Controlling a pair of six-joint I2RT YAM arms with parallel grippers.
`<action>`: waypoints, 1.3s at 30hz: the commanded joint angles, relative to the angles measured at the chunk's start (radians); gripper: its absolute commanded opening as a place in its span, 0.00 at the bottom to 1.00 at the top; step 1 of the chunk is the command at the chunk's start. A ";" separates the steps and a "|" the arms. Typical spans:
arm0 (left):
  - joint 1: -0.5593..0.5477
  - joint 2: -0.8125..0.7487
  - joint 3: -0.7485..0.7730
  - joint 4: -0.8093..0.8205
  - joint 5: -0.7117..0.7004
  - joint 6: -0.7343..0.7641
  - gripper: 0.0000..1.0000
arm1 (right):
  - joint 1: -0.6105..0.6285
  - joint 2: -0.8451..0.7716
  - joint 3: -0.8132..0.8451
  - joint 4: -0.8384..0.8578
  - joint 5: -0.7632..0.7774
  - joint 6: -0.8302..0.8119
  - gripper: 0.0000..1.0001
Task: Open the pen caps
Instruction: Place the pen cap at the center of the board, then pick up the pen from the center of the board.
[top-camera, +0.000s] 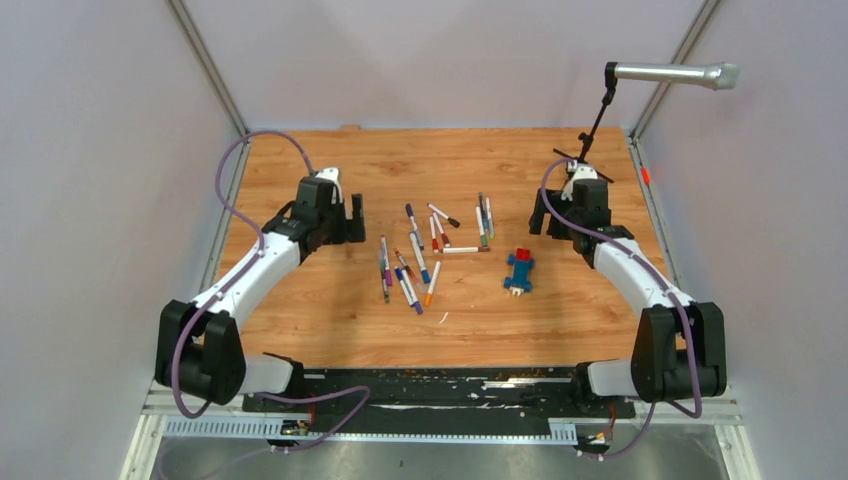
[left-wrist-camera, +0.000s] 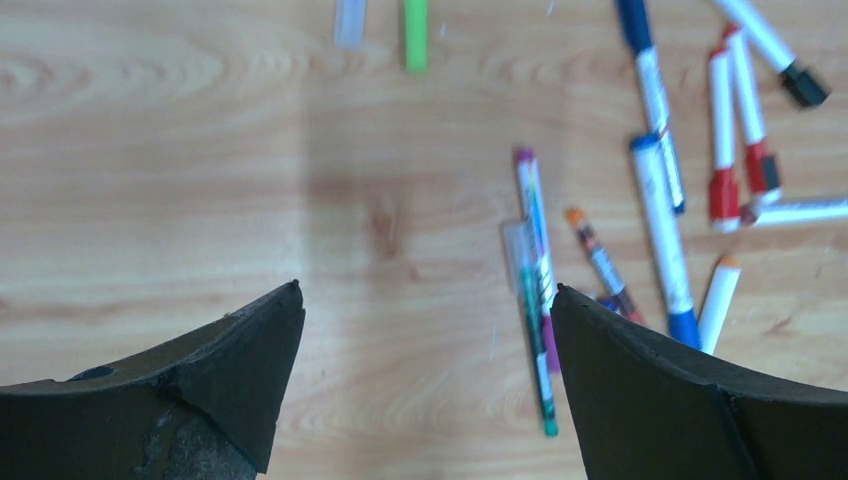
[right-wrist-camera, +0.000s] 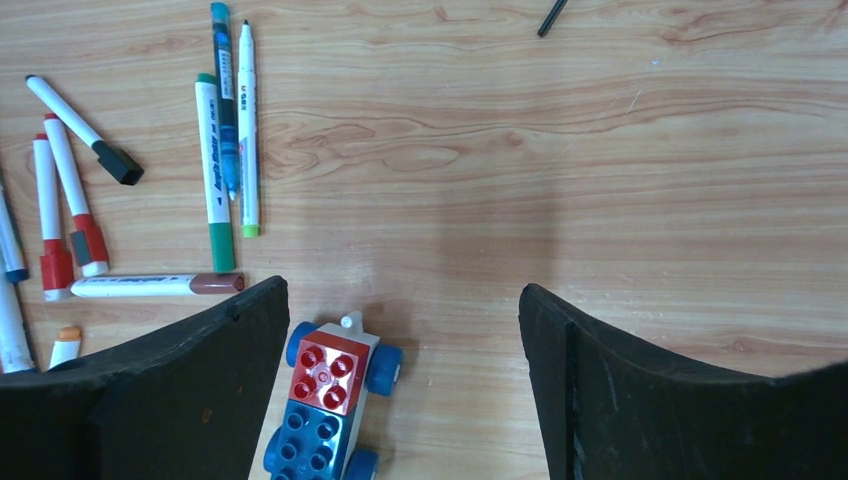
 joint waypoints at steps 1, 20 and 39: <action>0.006 -0.138 -0.123 0.035 0.035 -0.070 1.00 | 0.005 0.007 0.036 0.004 0.025 -0.036 0.86; -0.078 -0.392 -0.350 -0.005 0.056 -0.219 1.00 | 0.011 0.083 0.068 -0.034 0.157 -0.127 0.86; -0.190 -0.388 -0.395 0.030 -0.016 -0.312 1.00 | 0.021 0.154 0.104 -0.097 0.053 -0.154 0.88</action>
